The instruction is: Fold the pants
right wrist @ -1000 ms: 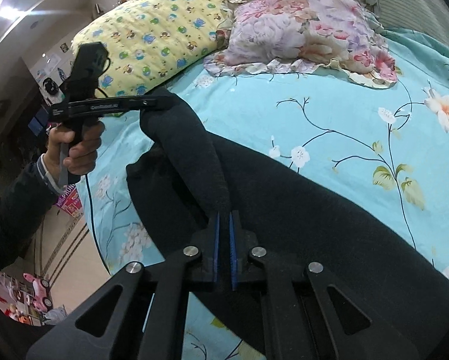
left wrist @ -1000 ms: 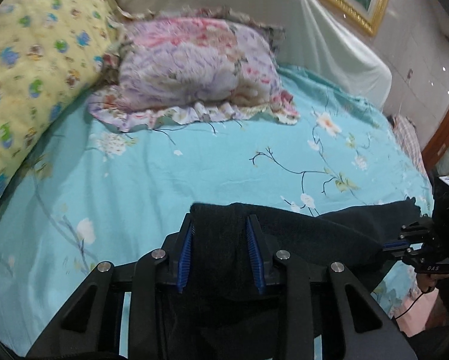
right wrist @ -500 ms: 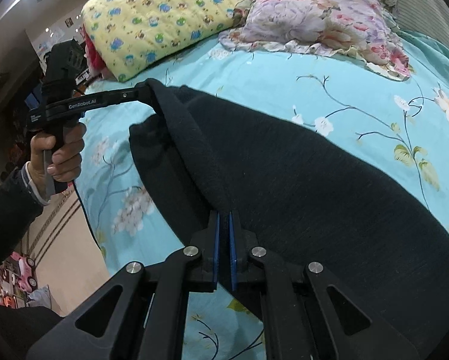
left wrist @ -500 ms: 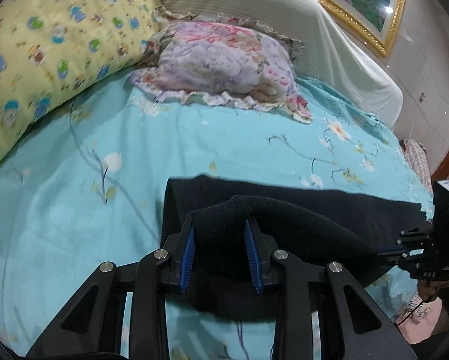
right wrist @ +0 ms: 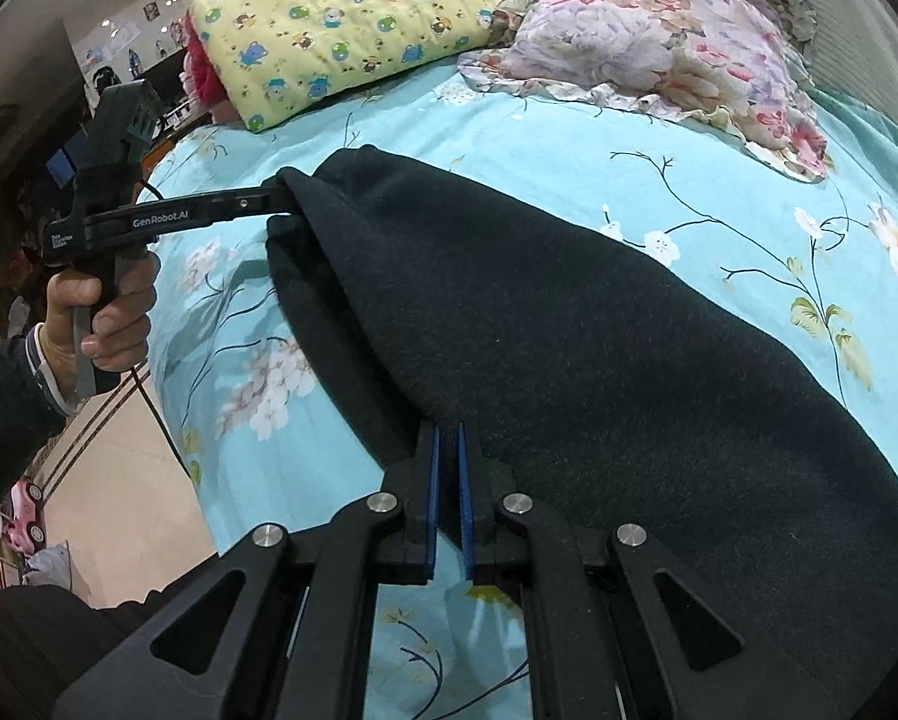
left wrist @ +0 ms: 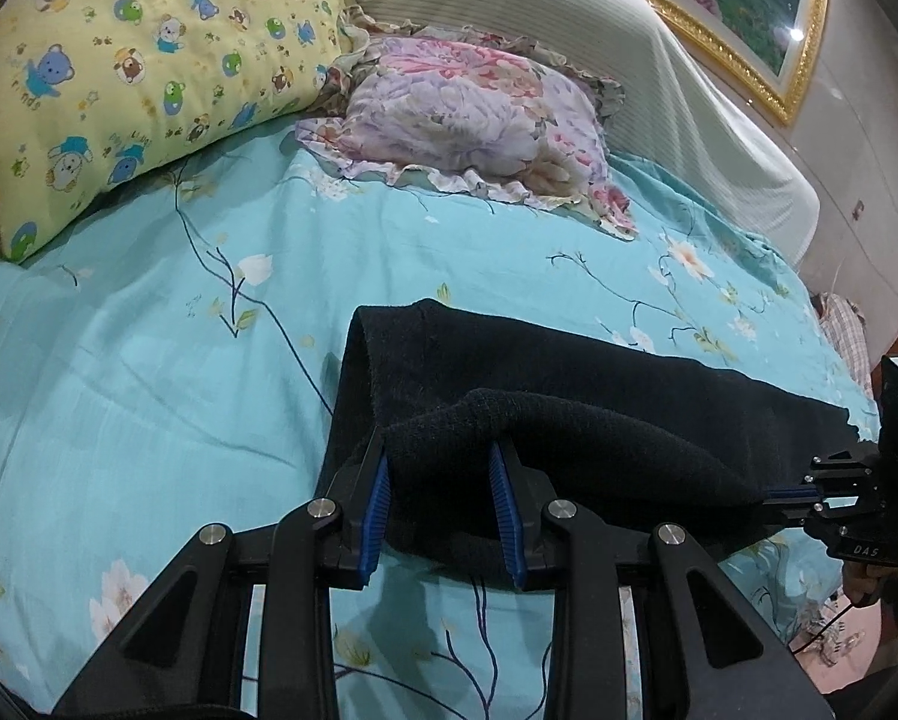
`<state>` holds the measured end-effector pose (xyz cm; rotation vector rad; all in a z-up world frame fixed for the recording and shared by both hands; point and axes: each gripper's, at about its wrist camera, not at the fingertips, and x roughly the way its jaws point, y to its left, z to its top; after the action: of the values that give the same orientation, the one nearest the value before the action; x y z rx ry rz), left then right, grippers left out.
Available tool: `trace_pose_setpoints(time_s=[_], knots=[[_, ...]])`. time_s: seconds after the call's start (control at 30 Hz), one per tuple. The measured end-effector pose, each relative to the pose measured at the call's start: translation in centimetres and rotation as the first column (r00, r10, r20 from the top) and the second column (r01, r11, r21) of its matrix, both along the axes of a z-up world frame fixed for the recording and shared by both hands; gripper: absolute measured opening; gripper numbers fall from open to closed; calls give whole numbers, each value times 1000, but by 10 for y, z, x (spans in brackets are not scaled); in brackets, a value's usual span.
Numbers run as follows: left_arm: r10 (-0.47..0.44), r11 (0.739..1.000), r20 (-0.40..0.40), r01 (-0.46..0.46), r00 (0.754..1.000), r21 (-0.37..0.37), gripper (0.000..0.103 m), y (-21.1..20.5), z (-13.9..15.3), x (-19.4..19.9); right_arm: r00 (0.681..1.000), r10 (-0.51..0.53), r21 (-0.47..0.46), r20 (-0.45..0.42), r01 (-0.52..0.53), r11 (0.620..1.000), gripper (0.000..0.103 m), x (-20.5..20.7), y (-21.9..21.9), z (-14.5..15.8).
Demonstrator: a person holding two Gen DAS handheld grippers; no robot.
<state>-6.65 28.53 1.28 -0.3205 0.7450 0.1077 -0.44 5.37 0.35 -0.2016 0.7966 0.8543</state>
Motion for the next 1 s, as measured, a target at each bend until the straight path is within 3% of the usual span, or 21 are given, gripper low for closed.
trace_pose_setpoints(time_s=[0.4, 0.47, 0.5, 0.6, 0.67, 0.8, 1.0], knots=[[44, 999, -55, -43, 998, 13, 37, -3, -15, -12, 999, -1, 1, -39, 1, 1000, 10, -1, 3, -15], [62, 998, -65, -61, 996, 5, 37, -2, -16, -17, 999, -7, 10, -50, 8, 1000, 18, 0, 3, -15], [74, 997, -67, -74, 995, -2, 37, -2, -16, -19, 998, -2, 23, -68, 4, 1000, 28, 1, 2, -15], [102, 994, -67, -105, 993, -41, 43, -1, -14, -29, 997, 7, 58, -76, -2, 998, 33, -2, 0, -13], [123, 989, -63, -127, 990, -75, 58, -2, -11, -35, 997, 9, 77, -74, -3, 997, 33, -3, -3, -10], [151, 976, -69, -160, 986, -145, 60, -4, -6, -40, 996, -11, 135, -92, 24, 990, 33, 1, -15, -2], [154, 938, -115, -182, 981, -295, 62, -8, -8, -28, 988, -70, 211, -135, 98, 973, 33, 18, -39, 8]])
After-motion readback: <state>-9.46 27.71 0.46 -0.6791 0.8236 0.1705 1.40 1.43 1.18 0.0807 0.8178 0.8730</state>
